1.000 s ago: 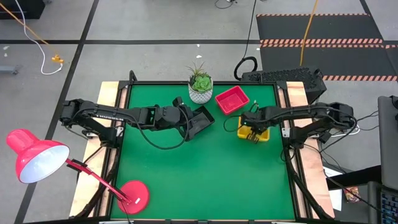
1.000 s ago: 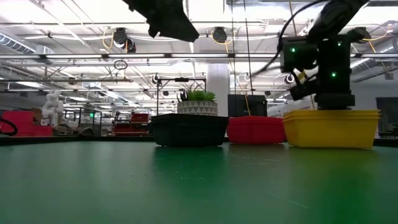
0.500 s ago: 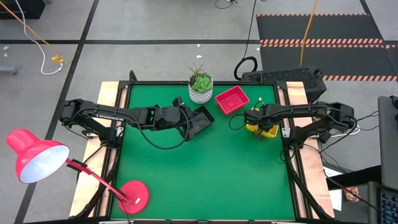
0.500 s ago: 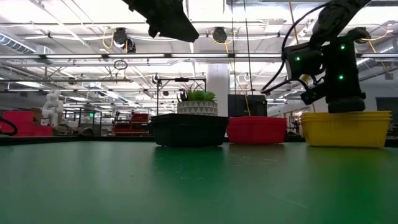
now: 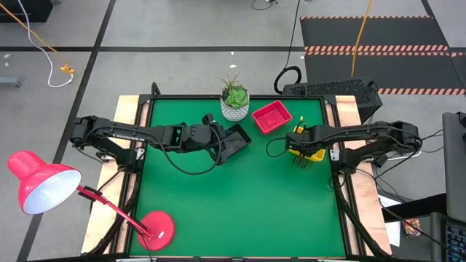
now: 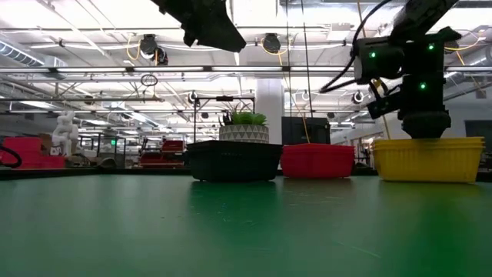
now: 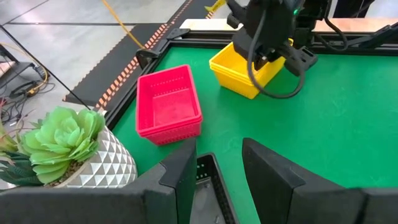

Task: Stack baskets by color
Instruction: Move the stacked yellow bins to the top right of the table, then return to Home Position

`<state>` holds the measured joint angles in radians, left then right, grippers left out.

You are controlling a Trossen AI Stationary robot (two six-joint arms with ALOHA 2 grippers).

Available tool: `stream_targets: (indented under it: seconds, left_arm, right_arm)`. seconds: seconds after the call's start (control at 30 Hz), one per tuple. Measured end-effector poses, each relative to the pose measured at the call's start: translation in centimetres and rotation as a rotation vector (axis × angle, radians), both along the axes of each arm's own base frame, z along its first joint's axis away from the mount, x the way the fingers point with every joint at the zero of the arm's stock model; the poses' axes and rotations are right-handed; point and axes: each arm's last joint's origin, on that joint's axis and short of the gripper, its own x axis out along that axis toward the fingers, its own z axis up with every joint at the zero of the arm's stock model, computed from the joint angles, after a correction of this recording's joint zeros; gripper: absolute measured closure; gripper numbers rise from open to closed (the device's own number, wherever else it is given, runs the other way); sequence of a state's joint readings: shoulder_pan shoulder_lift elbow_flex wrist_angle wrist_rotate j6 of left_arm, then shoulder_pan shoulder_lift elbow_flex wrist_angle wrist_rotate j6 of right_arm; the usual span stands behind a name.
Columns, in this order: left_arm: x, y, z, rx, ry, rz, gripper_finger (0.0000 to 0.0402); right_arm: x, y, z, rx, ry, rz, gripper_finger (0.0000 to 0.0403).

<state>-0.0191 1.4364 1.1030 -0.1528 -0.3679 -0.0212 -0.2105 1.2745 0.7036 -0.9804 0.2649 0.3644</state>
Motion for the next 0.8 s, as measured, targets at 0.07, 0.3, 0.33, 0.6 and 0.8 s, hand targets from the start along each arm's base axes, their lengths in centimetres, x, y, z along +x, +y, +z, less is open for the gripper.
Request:
stream_targets:
  seconds: [0.07, 0.3, 0.33, 0.6, 0.8]
  left_arm:
    - [0.0, 0.1, 0.0, 0.0, 0.0, 0.003, 0.027]
    - [0.0, 0.4, 0.0, 0.001, 0.0, 0.013, 0.027]
    - [0.0, 0.4, 0.0, 0.01, 0.004, 0.007, 0.027]
    - [-1.4, 0.4, 0.7, 0.006, 0.031, -0.058, 0.027]
    - [-4.6, 0.2, -1.2, -0.055, -0.023, -0.083, 0.027]
  right_arm:
    - [0.0, 0.3, 0.3, -0.006, -0.027, 0.006, 0.0403]
    - [-0.2, 1.7, 2.1, -0.078, -0.191, 0.046, 0.0403]
    - [-0.2, 1.9, 2.5, -0.082, -0.239, 0.06, 0.0403]
    - [-0.5, 4.1, 6.0, -0.099, -0.604, 0.243, 0.0403]
    - [-2.6, 5.2, 8.0, -0.06, -0.765, 0.327, 0.0403]
